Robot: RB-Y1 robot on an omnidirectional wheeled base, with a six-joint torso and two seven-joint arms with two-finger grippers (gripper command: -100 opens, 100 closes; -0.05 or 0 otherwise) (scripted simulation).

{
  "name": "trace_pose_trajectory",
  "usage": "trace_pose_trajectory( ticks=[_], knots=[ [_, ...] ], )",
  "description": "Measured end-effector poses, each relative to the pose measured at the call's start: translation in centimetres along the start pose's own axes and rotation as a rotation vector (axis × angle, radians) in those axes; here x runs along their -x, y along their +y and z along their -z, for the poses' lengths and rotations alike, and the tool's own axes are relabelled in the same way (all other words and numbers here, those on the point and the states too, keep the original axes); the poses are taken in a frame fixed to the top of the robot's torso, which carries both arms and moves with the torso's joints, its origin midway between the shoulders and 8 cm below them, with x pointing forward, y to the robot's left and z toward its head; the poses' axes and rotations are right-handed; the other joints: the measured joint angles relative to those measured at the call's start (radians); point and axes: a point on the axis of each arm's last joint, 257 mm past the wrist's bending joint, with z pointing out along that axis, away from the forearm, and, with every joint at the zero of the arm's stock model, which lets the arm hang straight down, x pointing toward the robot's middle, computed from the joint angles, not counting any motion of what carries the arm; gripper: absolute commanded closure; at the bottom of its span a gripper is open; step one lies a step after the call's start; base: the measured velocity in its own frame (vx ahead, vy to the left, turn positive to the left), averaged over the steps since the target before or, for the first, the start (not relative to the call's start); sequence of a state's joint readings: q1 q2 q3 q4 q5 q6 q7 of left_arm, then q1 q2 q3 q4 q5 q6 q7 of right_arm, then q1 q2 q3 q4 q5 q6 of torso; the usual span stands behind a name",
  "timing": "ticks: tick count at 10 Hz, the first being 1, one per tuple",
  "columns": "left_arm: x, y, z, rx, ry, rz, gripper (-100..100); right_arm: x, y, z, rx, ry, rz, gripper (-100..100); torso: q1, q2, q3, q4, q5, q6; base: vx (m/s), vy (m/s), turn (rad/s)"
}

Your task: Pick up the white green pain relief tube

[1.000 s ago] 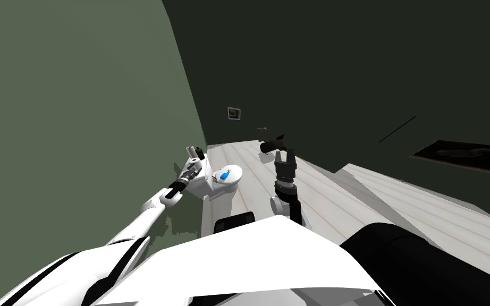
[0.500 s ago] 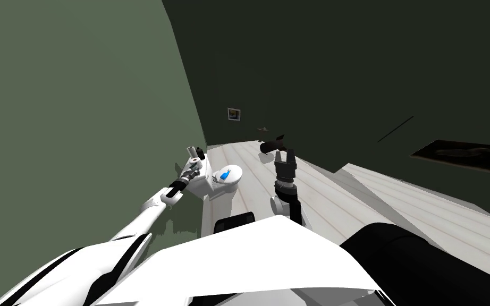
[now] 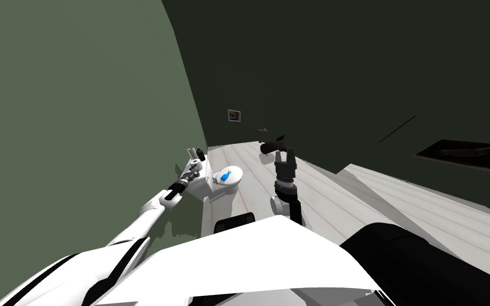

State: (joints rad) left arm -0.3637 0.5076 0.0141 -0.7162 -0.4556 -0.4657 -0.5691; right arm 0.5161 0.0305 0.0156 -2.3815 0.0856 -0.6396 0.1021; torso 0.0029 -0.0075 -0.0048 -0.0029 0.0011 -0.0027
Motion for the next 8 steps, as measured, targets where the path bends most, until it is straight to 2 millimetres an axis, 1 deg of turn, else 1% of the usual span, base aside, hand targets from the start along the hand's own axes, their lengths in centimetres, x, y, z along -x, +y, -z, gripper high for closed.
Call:
trace_pose_trajectory(
  ticks=[1,2,3,5,6,7,8],
  knots=[
    [-0.4,0.0,0.5,0.002,0.005,0.0,100,0.0,0.0,0.0,0.0,0.0,0.0,0,0.001,0.0,-0.001,-0.002,0.002,0.0,0.016,0.007,0.002],
    [-0.4,-0.2,0.8,0.0,0.001,-0.002,100,0.0,0.0,0.0,0.0,0.0,0.0,0,0.002,0.001,-0.001,-0.002,0.002,0.0,0.079,0.015,0.025],
    [-0.9,-0.2,1.3,0.0,0.007,-0.001,100,0.0,0.0,0.0,0.0,0.0,0.0,0,0.003,-0.002,-0.003,-0.004,0.003,-0.001,0.09,0.011,0.027],
    [-1.7,-0.3,2.2,0.0,0.012,-0.002,100,0.0,0.0,0.0,0.0,0.0,0.0,0,0.006,-0.003,-0.006,-0.008,0.006,-0.002,0.024,0.008,-0.002],
    [-1.8,-0.5,2.6,-0.003,0.011,-0.003,100,0.0,0.0,0.0,0.0,0.0,0.0,0,0.007,-0.002,-0.005,-0.009,0.007,-0.002,-0.012,0.004,0.005],
    [-1.5,-0.7,2.6,-0.009,0.005,-0.005,100,0.0,0.0,0.0,0.0,0.0,0.0,0,0.006,-0.001,-0.005,-0.008,0.006,-0.002,0.069,0.008,0.026],
    [-2.0,-0.8,3.3,-0.009,0.011,-0.004,100,0.0,0.0,0.0,0.0,0.0,0.0,0,0.007,-0.004,-0.006,-0.009,0.007,-0.003,0.098,0.014,0.028]
  ],
)
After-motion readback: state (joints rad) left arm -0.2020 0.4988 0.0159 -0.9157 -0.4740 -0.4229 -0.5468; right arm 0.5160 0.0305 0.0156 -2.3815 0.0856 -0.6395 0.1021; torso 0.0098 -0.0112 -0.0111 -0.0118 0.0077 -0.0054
